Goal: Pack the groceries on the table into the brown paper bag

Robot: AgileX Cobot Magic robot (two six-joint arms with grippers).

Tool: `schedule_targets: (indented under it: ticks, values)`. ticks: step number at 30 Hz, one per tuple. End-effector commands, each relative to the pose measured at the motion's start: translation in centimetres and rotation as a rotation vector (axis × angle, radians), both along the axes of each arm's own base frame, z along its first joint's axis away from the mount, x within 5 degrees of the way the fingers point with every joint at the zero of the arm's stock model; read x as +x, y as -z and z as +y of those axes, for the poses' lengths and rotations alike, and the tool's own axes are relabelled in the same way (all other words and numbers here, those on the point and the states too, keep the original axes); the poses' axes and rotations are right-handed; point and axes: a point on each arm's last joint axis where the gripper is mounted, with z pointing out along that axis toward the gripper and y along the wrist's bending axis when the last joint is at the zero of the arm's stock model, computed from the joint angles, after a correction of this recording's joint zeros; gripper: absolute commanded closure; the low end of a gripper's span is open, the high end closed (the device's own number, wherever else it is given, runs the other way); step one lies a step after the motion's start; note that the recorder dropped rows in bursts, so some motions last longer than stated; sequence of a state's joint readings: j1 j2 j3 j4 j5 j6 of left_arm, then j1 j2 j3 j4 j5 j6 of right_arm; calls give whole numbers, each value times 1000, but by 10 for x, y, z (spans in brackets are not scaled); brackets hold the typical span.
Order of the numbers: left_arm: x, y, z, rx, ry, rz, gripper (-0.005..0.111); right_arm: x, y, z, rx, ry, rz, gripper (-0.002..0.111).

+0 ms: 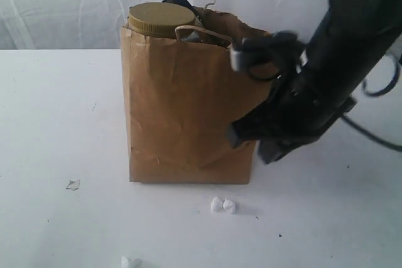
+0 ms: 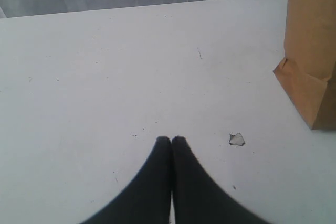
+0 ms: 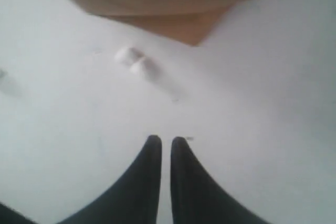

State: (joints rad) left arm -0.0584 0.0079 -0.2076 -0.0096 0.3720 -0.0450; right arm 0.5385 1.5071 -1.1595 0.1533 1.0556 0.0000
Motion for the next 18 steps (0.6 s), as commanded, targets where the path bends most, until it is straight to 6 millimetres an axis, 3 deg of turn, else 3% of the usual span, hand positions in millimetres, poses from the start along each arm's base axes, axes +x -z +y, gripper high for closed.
schedule_targets:
  ticks: [1,8,14,18]
  values:
    - [-1,0,-1,-12,9,-8,107,-3,50,26,79,-57,198,101]
    - [-1,0,-1,-12,9,-8,107,-4,96,45,-5,-143,306,91]
    - [-1,0,-1,-12,9,-8,107,7,106,53,23,-162,196,71]
    - [-1,0,-1,-12,9,-8,107,19,106,56,59,-137,77,70]
